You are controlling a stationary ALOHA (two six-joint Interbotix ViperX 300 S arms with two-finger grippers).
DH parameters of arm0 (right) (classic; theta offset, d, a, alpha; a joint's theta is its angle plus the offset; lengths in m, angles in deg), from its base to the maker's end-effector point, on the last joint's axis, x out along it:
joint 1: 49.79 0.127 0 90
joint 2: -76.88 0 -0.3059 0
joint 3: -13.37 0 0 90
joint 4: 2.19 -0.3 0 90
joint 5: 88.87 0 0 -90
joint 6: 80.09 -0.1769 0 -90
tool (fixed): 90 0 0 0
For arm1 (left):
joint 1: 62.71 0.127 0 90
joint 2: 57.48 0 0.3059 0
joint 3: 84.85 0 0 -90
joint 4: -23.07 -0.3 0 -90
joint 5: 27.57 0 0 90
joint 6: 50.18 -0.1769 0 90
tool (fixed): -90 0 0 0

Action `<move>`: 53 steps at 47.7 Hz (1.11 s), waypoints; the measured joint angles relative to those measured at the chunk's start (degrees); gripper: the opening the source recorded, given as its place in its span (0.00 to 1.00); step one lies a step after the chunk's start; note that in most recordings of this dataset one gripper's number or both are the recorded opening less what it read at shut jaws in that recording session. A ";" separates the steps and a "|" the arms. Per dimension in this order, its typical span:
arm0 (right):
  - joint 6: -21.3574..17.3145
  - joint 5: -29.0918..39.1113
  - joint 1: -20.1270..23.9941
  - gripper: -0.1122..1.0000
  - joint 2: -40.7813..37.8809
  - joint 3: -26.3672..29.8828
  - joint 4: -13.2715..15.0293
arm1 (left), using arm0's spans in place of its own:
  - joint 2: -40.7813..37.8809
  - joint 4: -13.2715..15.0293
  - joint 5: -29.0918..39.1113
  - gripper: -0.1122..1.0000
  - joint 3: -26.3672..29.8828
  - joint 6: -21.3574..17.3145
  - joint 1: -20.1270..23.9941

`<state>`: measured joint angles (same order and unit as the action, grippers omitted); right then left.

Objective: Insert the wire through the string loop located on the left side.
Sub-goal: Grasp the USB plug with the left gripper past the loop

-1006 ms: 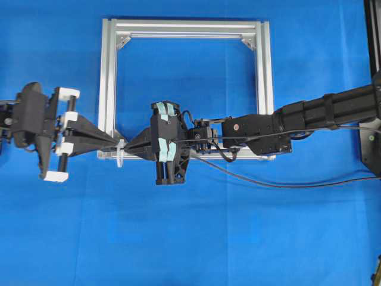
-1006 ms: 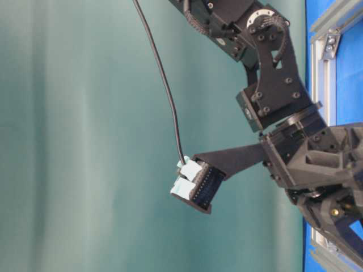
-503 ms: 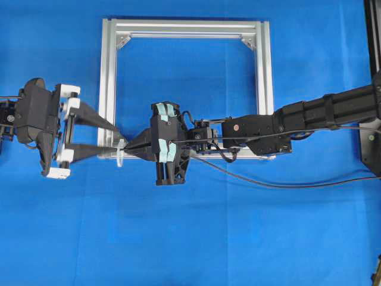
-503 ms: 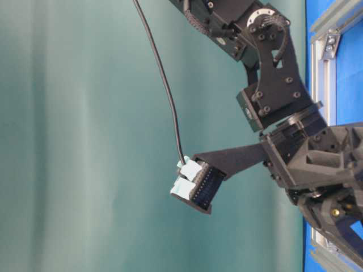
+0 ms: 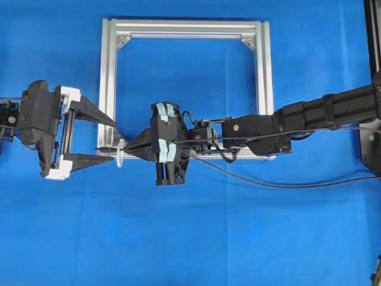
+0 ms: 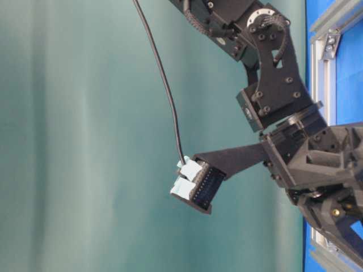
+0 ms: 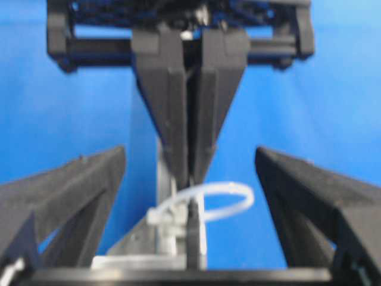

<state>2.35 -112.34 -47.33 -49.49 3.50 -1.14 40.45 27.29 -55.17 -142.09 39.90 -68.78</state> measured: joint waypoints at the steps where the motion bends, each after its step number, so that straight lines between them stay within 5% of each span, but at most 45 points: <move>1: -0.09 0.00 0.00 0.06 0.09 0.00 -0.09 | -0.35 0.00 0.09 0.93 0.00 0.09 -0.09; 21: -0.09 0.00 -0.09 0.06 0.09 0.00 -0.09 | -10.72 0.00 0.00 0.93 -0.09 1.14 -0.53; 53: -0.09 0.00 0.00 0.06 0.00 0.00 0.00 | -11.16 0.00 -0.97 0.93 0.00 1.14 -0.62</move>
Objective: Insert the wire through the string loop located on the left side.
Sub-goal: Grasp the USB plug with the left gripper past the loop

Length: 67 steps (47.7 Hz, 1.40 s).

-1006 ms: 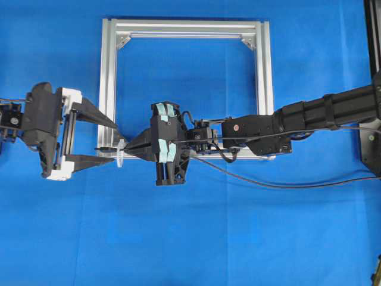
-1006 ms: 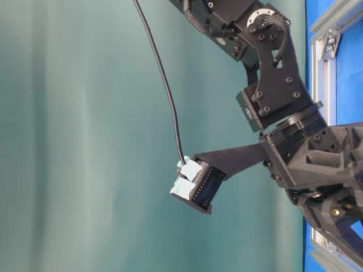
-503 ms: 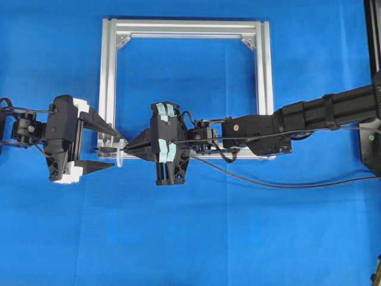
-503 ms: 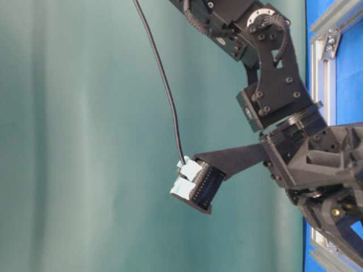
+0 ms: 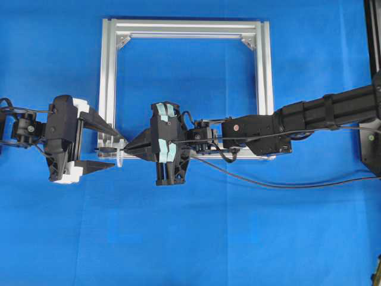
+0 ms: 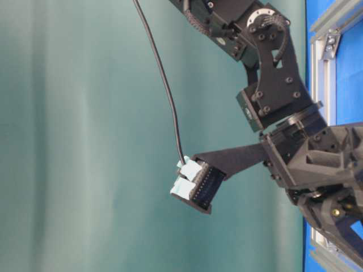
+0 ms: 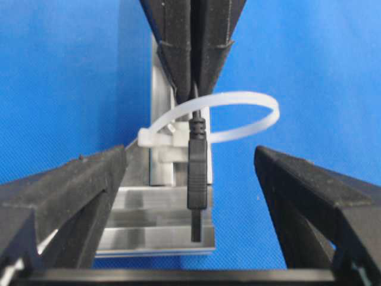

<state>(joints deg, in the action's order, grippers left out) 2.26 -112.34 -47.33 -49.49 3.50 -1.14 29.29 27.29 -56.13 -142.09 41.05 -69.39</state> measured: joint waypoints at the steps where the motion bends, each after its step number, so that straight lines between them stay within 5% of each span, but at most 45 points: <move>1: 0.00 0.09 0.00 0.06 0.00 0.00 -0.09 | 0.00 0.00 0.09 0.93 0.00 0.09 0.00; 14: 0.00 0.00 0.00 0.06 0.00 0.00 0.00 | 0.00 0.00 0.09 0.86 0.00 -0.88 0.09; 28: 0.00 0.00 0.00 0.06 0.00 0.00 0.00 | -0.09 -0.09 0.09 0.17 0.09 -1.85 0.09; 56: 0.00 1.58 0.18 0.08 0.00 0.00 0.00 | -0.09 -0.09 0.97 0.17 0.18 -1.67 0.09; 60: 0.00 1.76 0.18 0.16 0.09 0.00 0.00 | -0.09 -0.09 0.88 0.17 0.18 -1.67 0.09; 67: -0.09 1.93 0.35 0.50 0.09 0.09 -0.09 | -0.09 -0.09 1.14 0.17 0.09 -1.67 0.09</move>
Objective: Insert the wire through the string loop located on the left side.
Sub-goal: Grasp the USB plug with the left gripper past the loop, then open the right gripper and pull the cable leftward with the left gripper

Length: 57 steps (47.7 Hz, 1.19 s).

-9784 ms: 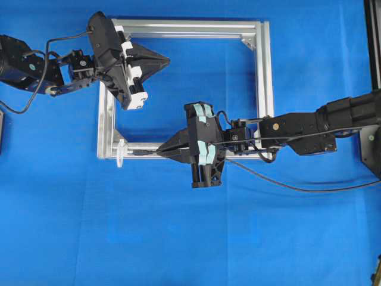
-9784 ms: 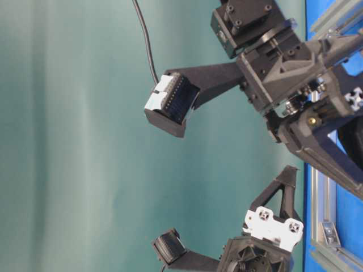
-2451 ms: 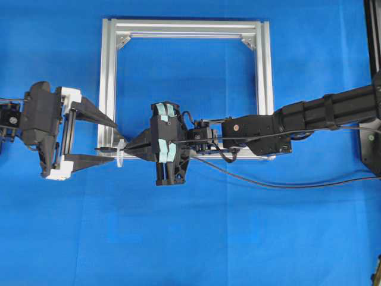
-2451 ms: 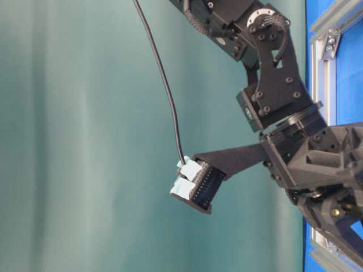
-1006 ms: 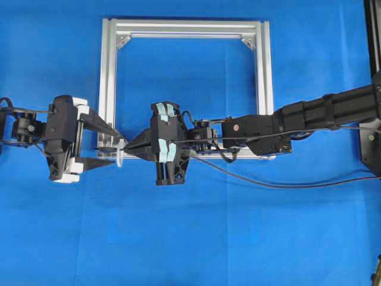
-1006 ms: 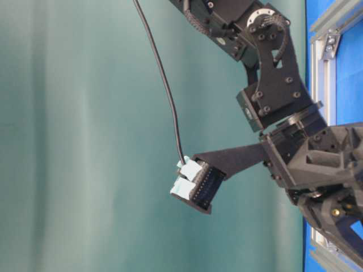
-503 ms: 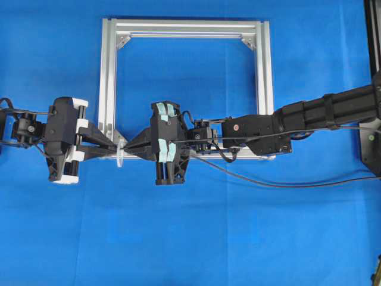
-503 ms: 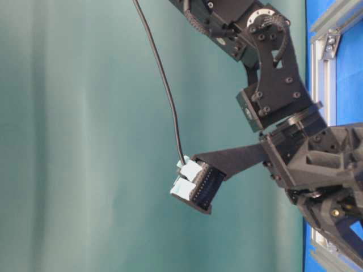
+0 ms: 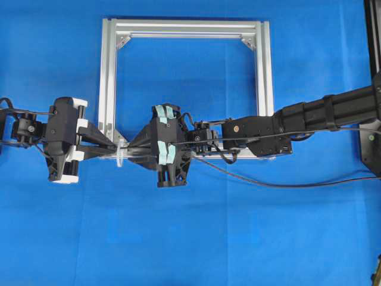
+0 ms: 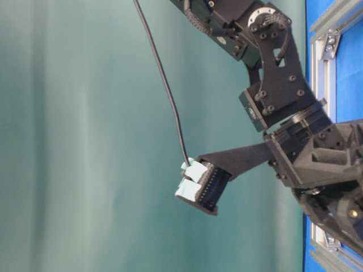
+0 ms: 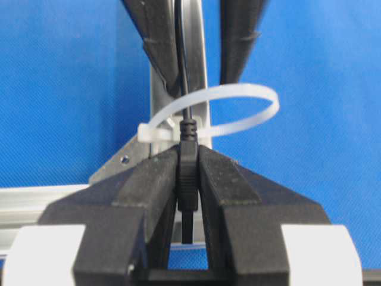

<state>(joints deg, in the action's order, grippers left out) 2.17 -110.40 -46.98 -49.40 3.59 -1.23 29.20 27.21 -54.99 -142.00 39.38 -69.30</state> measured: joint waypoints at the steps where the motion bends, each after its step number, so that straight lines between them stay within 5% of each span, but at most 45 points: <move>1: -0.09 0.00 0.09 0.56 0.00 -0.09 0.00 | 0.09 0.09 0.00 0.17 0.00 0.00 0.00; 6: 0.00 0.00 0.44 0.84 0.00 -0.09 0.09 | 0.09 0.00 0.00 0.17 0.00 0.00 0.00; 10: 0.00 0.00 0.62 0.96 -0.09 -0.09 0.09 | 0.09 0.09 0.00 0.17 0.00 0.00 0.00; 28: 0.00 0.09 0.97 0.97 0.00 -0.09 0.00 | 5.89 0.00 3.96 0.17 -3.78 0.62 0.00; 57: 0.00 0.18 1.23 0.97 0.00 -0.09 0.00 | 41.92 0.09 29.18 0.17 -10.99 1.76 0.00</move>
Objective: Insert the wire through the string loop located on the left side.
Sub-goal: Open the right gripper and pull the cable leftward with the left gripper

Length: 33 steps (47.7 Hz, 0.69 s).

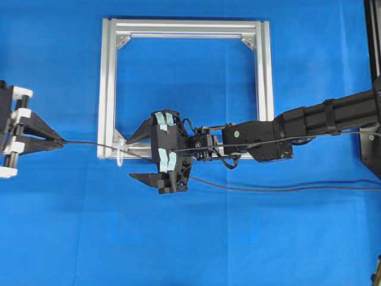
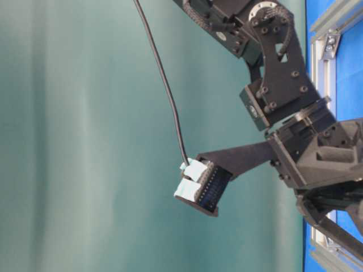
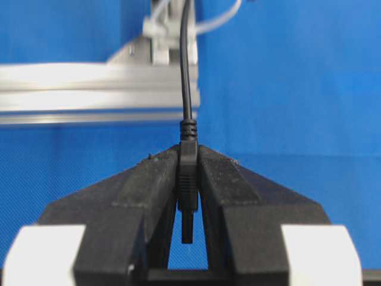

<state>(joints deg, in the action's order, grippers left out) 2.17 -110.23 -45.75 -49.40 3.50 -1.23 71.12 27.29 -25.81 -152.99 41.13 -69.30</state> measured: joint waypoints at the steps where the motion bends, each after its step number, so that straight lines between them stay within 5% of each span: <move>1: 0.00 0.00 0.00 0.97 0.00 0.00 0.00 | 0.70 0.00 0.53 0.17 0.00 0.00 0.00; 33: 0.00 -0.09 0.09 0.97 0.00 0.00 0.09 | 2.64 0.00 2.37 0.17 -0.09 0.53 0.00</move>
<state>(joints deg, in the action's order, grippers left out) 2.17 -110.32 -45.66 -49.40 3.50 -1.14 73.76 27.29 -23.44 -153.08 41.66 -69.30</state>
